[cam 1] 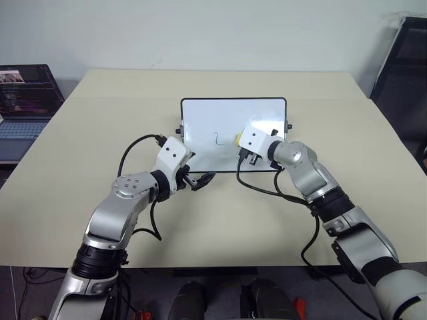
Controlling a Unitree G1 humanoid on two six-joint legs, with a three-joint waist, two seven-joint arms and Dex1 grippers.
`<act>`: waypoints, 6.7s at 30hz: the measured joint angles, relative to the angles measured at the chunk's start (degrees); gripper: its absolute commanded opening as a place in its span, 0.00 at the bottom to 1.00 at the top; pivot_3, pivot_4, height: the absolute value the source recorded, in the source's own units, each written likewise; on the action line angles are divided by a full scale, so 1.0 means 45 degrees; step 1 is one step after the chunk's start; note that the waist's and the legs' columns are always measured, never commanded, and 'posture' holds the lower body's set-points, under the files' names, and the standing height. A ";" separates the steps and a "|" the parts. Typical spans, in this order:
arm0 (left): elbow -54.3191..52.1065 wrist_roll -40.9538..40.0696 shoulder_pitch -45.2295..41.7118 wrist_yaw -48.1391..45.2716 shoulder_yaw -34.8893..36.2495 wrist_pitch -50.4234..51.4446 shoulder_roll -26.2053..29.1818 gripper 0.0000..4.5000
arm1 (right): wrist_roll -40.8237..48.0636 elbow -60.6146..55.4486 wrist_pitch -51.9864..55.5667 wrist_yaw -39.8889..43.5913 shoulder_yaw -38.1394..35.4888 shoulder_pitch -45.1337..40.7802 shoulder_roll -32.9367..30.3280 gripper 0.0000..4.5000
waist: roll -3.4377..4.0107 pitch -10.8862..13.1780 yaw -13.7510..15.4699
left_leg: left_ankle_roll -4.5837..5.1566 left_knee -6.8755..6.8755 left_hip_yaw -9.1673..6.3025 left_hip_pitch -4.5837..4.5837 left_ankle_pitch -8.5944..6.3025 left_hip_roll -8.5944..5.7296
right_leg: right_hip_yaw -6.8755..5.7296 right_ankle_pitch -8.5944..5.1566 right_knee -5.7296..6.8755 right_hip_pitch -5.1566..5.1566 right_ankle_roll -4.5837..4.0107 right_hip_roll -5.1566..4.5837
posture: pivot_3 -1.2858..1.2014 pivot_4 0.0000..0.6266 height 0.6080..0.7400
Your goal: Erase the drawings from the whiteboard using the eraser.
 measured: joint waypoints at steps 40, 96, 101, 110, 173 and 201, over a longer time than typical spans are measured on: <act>0.1201 -0.0165 0.0980 0.1193 0.2020 -0.2648 -0.0930 1.00 | 0.6174 -0.8738 0.2452 -0.0155 -0.5040 0.7187 0.0462 0.25 | 0.0004 0.0005 0.0265 | -0.0001 -0.0092 -0.0023 -0.0050 -0.0002 0.0002 | -0.0012 0.0001 -0.0153 -0.0011 0.0000 -0.0011 | 0.52 0.24 1.00; 0.0793 0.0411 0.0438 0.0455 0.0501 -0.1606 -0.0240 1.00 | 0.0111 0.3896 -0.1717 0.0214 0.0564 -0.2958 0.1545 0.25 | 0.0004 0.0004 0.0257 | -0.0003 -0.0051 0.0002 -0.0081 0.0000 0.0002 | -0.0036 0.0004 -0.0051 -0.0087 -0.0006 -0.0016 | 0.52 0.24 1.00; 0.0717 0.0398 0.0434 0.0456 0.0499 -0.1507 -0.0258 1.00 | 0.0112 0.3685 -0.1588 0.0670 0.0483 -0.2836 0.1158 0.25 | 0.0004 0.0004 0.0273 | -0.0002 0.0025 -0.0002 -0.0081 -0.0001 -0.0004 | -0.0038 0.0004 0.0015 -0.0079 -0.0005 -0.0016 | 0.52 0.24 1.00; 0.0559 0.0393 0.0420 0.0454 0.0500 -0.1479 -0.0280 1.00 | -0.0150 0.2991 -0.1544 0.0697 0.0590 -0.2101 0.1260 0.25 | 0.0004 0.0005 0.0139 | -0.0002 0.0033 0.0005 -0.0055 0.0000 0.0001 | -0.0033 0.0003 0.0054 -0.0075 -0.0004 -0.0007 | 0.52 0.24 1.00; 0.0983 0.0426 0.0526 -0.0087 0.0381 -0.1903 -0.0334 1.00 | -0.1200 0.5434 -0.3008 -0.0996 0.0012 -0.3550 0.2064 0.25 | 0.0006 0.0006 0.0016 | -0.0002 0.0010 0.0004 -0.0023 -0.0001 -0.0003 | -0.0023 0.0002 0.0031 -0.0043 -0.0005 -0.0011 | 0.52 0.24 1.00; 0.0372 -0.0317 0.0523 -0.2059 -0.0173 -0.3065 -0.0353 1.00 | 0.2385 -0.9974 0.5121 0.0308 -0.5514 0.7222 0.0412 0.25 | 0.0007 0.0006 0.0302 | -0.0003 0.0020 -0.0036 -0.0108 -0.0002 -0.0006 | -0.0017 0.0001 -0.0029 -0.0070 -0.0002 -0.0014 | 0.52 0.24 1.00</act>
